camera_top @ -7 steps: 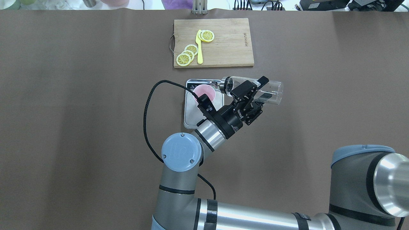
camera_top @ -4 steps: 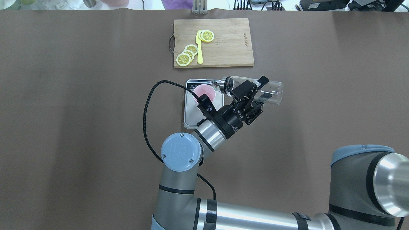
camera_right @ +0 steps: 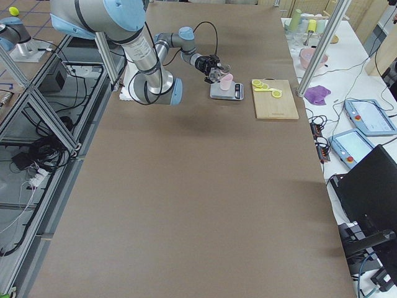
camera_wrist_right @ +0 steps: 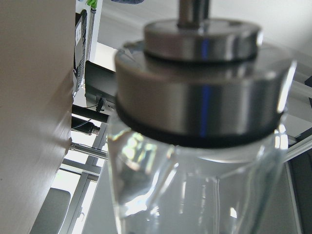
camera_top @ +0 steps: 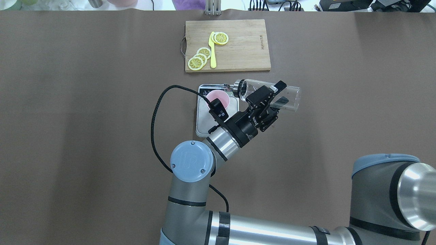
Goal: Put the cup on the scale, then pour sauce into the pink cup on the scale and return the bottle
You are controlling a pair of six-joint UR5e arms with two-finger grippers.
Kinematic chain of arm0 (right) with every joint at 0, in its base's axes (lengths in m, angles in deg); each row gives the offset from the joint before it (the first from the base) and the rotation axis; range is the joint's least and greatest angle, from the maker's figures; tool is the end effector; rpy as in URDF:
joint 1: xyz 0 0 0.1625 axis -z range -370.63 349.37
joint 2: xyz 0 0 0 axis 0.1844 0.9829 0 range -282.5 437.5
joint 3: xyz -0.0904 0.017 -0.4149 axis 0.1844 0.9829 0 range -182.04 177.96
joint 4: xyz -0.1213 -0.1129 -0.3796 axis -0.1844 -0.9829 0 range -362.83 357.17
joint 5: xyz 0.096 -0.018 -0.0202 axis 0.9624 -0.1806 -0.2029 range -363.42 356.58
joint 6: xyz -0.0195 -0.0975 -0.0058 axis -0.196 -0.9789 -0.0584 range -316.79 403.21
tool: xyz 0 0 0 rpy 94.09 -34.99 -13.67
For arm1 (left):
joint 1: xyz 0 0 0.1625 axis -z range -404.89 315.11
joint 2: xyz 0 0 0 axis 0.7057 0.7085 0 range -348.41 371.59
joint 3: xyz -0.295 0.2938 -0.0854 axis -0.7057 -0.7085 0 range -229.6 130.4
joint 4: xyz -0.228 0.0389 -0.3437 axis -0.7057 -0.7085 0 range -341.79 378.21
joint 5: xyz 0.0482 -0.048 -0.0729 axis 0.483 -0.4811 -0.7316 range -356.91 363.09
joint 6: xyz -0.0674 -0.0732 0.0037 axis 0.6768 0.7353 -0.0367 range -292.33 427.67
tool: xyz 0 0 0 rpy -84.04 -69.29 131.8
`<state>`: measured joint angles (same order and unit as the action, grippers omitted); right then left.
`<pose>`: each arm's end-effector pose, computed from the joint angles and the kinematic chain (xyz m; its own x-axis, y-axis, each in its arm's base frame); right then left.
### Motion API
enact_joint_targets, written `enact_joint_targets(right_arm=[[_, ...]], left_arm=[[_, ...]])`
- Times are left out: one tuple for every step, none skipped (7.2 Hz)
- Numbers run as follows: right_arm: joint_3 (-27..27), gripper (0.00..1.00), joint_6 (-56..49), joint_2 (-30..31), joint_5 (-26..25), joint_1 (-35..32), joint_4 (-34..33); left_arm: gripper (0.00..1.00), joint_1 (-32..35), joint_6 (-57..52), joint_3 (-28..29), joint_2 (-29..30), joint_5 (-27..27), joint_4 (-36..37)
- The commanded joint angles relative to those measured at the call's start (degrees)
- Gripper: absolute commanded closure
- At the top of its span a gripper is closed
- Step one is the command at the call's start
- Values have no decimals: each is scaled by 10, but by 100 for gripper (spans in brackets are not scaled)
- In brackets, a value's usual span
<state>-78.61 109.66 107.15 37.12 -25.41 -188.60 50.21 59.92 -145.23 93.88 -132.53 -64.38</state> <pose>-0.5791 -0.3690 0.2040 0.4285 -0.1555 -0.8901 0.6094 0.7770 0.1576 -0.0994 -0.4146 0.6831 0.6918 -0.0454 -0.7207 -0.0056 0.9977 -0.0682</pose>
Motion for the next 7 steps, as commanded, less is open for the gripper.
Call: enact_joint_targets(right_arm=[[-1,100,18,-2,1,-1,5],[-2,100,21,-3,0,-3,6],[-5,100,37,-3,-1,-4,9],[-8,100,40,-3,-1,-4,22],[-20,100,40,-1,-4,-6,36],[-41,100,40,3,-5,-7,37],[-67,100,40,19,-6,-8,56]], left_arm=[[2,0,-1,0,0,0,-2],[2,0,-1,-1,0,0,-2],[2,0,-1,0,0,0,-3],[2,0,-1,-1,1,0,-3],[2,0,-1,-1,1,0,-3],[2,0,-1,-1,1,0,-4],[2,0,-1,-1,1,0,-4]])
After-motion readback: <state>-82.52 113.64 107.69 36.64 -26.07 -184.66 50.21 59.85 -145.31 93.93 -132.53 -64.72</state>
